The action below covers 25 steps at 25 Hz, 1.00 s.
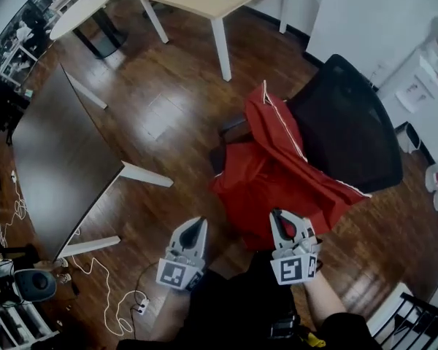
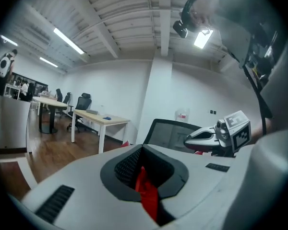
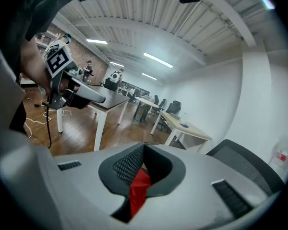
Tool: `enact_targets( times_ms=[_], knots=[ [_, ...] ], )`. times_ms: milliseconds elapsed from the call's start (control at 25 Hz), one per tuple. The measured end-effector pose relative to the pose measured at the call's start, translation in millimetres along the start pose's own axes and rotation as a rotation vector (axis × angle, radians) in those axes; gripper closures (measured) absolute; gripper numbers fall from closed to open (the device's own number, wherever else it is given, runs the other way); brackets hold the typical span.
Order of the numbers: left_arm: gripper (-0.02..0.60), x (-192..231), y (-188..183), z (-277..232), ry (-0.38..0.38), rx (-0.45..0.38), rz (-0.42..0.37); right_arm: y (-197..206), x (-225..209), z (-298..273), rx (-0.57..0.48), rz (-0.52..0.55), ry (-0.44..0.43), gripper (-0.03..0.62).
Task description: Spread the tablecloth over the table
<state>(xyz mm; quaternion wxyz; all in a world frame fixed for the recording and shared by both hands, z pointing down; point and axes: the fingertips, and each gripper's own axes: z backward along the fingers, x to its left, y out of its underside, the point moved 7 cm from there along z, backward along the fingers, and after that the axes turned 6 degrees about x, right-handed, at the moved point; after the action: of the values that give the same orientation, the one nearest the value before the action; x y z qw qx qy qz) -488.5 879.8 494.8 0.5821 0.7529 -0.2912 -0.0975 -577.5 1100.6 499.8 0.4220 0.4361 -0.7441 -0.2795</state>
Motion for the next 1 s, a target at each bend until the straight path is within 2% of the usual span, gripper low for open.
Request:
enact_targets(
  times_ms=[80,160,240,400,520,600,640,720,760,840,920,1000],
  knots=[
    [0.591,-25.9,-6.3,-24.8,-0.03,0.012,-0.066,20.5,-27.1,-9.7,0.013,0.012,-0.051,0.589],
    [0.591,-40.5,-10.4,-47.0,-0.048,0.031,-0.09,30.8,-47.2,-23.3,0.019,0.004,-0.088,0.589],
    [0.591,-42.6,-7.4,-64.8,-0.065,0.044,-0.062,36.5,-56.3,-38.0,0.032,-0.001,-0.114,0.589],
    [0.591,-33.6,19.3,-84.4,-0.091,0.074,0.06,53.4,-61.9,-62.2,0.1,0.044,-0.113,0.589],
    [0.588,-16.9,58.4,-90.0,-0.134,0.179,0.074,76.4,-66.2,-79.1,0.2,0.061,-0.078,0.588],
    [0.586,-10.3,89.2,-98.4,-0.184,0.263,0.079,94.8,-74.4,-94.6,0.257,0.112,-0.062,0.58],
    [0.585,-8.6,105.3,-104.2,-0.201,0.308,0.089,104.3,-78.5,-103.7,0.289,0.139,-0.055,0.531],
    [0.449,-5.9,136.9,-118.6,-0.225,0.402,0.134,124.8,-85.4,-122.9,0.368,0.145,-0.029,0.426],
    [0.411,-5.6,152.6,-126.2,-0.242,0.445,0.186,135.7,-88.6,-131.9,0.411,0.125,-0.01,0.376],
    [0.286,-8.3,183.2,-140.4,-0.275,0.515,0.36,154.9,-94.1,-148.2,0.496,0.104,0.009,0.271],
    [0.168,-15.0,214.0,-155.2,-0.268,0.567,0.566,175.5,-94.4,-163.7,0.587,0.12,0.0,0.184],
    [-0.016,-22.7,249.2,-171.1,-0.24,0.629,0.75,195.3,-89.9,-181.0,0.666,0.157,-0.023,0.174]
  ],
)
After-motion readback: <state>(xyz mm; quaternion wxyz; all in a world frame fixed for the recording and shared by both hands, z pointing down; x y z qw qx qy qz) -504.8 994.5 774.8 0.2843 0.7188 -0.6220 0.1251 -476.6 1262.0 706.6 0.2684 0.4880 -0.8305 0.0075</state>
